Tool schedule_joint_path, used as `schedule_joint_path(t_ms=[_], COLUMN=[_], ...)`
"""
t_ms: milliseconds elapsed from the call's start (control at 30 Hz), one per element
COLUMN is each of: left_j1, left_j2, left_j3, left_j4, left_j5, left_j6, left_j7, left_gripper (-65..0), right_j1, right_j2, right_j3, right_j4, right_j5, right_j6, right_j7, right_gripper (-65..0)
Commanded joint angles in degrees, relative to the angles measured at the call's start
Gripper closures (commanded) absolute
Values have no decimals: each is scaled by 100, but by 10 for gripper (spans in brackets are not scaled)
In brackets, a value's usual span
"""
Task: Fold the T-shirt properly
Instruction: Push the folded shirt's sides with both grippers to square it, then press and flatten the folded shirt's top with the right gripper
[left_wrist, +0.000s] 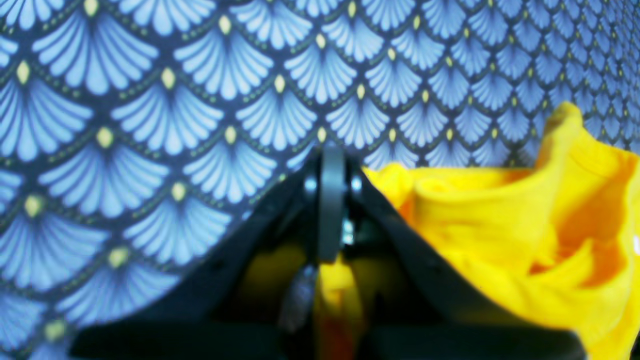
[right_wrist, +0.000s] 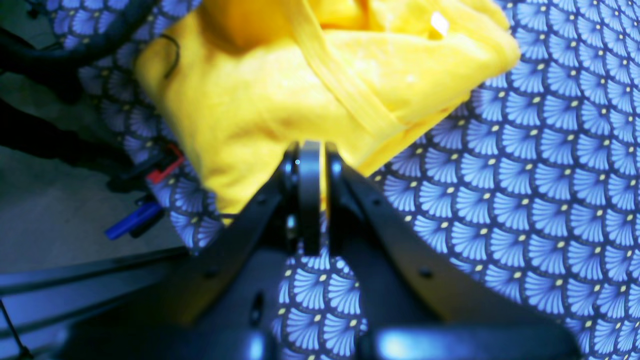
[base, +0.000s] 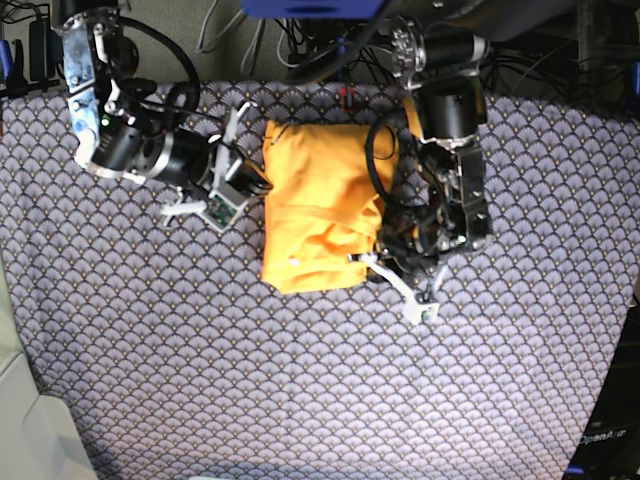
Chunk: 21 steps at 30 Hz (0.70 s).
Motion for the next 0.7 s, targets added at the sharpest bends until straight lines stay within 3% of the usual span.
schedule_joint_path(t_ms=[0, 167, 333, 467, 667], left_j1=[-118, 348, 867, 1561, 2352], left_j2=[22, -135, -574, -1014, -1278], left_j3=[9, -343, -985, -1556, -2426], left_j4=[330, 1798, 3205, 3908, 4445], left_j5=[-110, -84, -57, -110, -110], left_j6=[-43, -43, -43, -70, -114], left_j7=[-47, 692, 1413, 1527, 1562], left_gripper=[0, 0, 0, 0, 0], right_j1=[86, 315, 702, 904, 1291], right_j2=[33, -99, -328, -565, -671], right_j3=[4, -154, -752, -1033, -1288], right_j4=[116, 107, 46, -262, -1185], right_j5=[82, 82, 47, 47, 47], right_j6=[56, 56, 56, 56, 56], right_j7=[142, 151, 151, 186, 564], right_gripper=[0, 0, 0, 0, 0])
